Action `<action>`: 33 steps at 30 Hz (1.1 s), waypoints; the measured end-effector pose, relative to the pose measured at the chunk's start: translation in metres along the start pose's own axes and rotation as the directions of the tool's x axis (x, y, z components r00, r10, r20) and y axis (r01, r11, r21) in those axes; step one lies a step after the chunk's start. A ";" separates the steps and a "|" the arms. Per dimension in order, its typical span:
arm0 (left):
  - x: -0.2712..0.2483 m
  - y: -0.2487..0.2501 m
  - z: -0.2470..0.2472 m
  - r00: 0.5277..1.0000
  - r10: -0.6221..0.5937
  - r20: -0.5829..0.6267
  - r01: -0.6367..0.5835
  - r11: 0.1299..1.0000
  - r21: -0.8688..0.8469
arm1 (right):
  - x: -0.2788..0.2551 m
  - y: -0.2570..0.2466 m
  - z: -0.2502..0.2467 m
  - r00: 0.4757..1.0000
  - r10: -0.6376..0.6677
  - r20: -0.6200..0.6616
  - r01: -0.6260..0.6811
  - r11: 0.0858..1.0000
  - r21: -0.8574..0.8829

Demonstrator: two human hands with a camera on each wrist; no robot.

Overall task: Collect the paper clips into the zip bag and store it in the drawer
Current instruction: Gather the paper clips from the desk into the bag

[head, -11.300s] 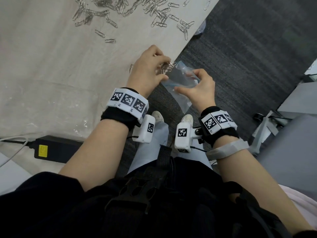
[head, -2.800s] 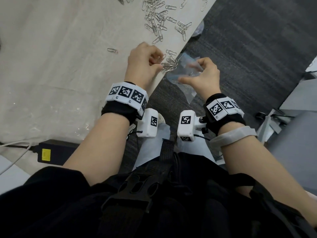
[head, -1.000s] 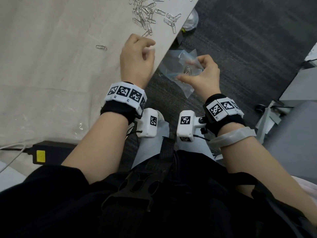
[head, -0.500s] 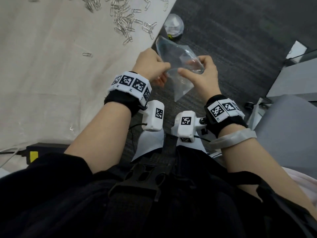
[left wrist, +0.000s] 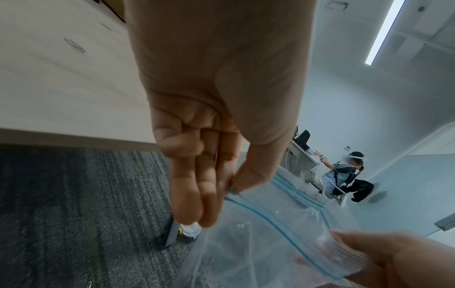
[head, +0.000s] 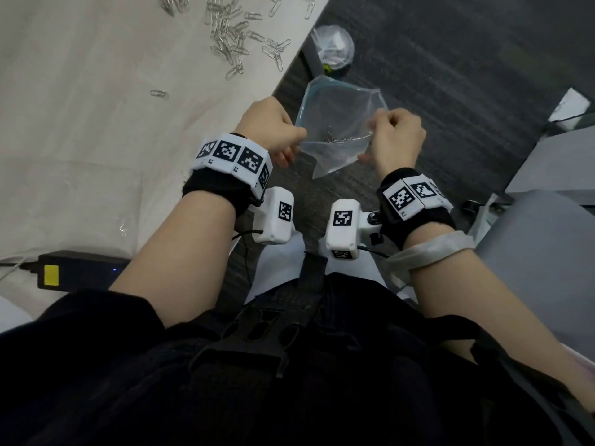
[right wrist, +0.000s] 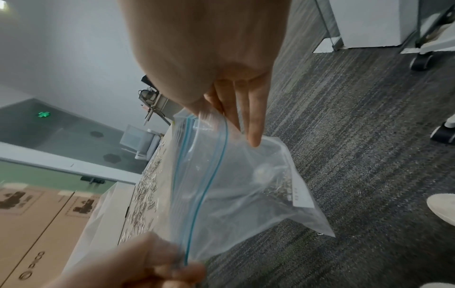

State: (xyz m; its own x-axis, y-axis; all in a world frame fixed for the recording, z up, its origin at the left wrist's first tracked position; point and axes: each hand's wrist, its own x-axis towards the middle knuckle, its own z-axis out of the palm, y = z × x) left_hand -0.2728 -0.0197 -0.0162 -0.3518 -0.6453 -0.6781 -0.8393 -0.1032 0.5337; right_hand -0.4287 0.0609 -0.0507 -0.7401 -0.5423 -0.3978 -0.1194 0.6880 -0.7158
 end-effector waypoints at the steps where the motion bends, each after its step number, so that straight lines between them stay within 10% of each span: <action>1: 0.000 0.000 0.001 1.000 -0.014 0.009 0.014 1.000 0.002 | 0.001 -0.002 0.000 1.000 -0.013 0.006 0.013 0.999 -0.035; 18: 0.001 -0.019 0.011 0.997 -0.063 -0.034 0.056 0.982 -0.178 | 0.012 -0.015 0.017 0.947 -0.105 0.303 0.137 0.987 -0.088; 23: 0.008 -0.018 -0.009 0.999 -0.016 -0.032 0.006 0.962 -0.274 | 0.000 -0.017 0.024 0.902 0.013 0.432 -0.207 0.890 0.406; 26: 0.012 -0.016 -0.020 0.999 0.003 0.034 0.006 0.966 -0.258 | -0.003 -0.006 0.030 0.870 0.053 0.490 -0.277 0.874 0.398; 33: 0.017 -0.017 -0.038 0.976 0.071 0.208 -0.047 0.992 -0.117 | 0.003 0.008 0.067 0.780 -0.129 0.612 0.136 0.990 0.035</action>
State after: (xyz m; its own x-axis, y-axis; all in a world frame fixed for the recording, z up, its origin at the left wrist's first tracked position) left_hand -0.2493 -0.0573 -0.0175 -0.4889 -0.4795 -0.7287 -0.7676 -0.1605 0.6205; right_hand -0.3879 0.0329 -0.0962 -0.1573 -0.8068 -0.5695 -0.1954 0.5907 -0.7828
